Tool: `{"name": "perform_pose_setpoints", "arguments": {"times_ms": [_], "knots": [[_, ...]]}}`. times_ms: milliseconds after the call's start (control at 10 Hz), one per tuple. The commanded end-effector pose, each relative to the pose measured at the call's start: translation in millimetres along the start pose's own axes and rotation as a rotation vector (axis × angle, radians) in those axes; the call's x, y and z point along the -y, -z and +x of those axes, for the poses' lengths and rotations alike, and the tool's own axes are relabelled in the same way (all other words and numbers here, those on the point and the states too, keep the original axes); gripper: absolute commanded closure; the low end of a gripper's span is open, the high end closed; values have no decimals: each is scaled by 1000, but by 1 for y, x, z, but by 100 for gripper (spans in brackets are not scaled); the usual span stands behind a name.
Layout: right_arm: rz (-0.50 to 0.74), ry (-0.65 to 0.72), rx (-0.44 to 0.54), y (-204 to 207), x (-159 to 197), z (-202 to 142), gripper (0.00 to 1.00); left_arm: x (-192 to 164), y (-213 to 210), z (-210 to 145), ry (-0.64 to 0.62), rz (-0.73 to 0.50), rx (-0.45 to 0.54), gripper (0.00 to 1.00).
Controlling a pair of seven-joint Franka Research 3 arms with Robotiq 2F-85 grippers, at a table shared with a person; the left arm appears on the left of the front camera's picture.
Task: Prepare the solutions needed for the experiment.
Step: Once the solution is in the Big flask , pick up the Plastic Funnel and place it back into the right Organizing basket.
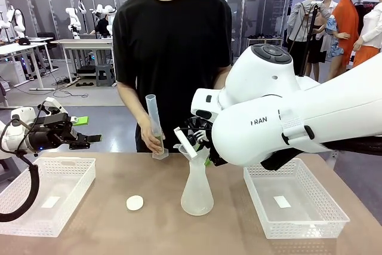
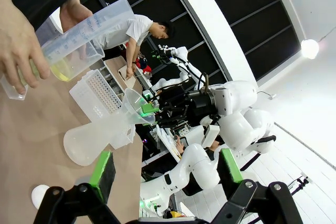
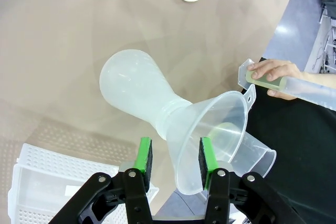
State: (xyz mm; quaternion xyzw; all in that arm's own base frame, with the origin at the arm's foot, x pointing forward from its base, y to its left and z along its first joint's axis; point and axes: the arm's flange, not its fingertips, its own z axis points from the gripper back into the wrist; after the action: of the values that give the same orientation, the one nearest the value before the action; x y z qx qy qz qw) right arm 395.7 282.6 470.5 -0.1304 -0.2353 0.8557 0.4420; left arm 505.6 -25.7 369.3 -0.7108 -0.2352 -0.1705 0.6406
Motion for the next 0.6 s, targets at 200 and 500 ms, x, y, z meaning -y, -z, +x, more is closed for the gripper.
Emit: {"name": "perform_pose_setpoints", "arguments": {"times_ms": [200, 500], "knots": [[-20, -13, -81, -43, -1, 4, 53, 1, 1, -2, 6, 18, -13, 0], [-86, -5, -44, -85, -3, -4, 53, 1, 1, -2, 6, 18, -13, 0]]}}
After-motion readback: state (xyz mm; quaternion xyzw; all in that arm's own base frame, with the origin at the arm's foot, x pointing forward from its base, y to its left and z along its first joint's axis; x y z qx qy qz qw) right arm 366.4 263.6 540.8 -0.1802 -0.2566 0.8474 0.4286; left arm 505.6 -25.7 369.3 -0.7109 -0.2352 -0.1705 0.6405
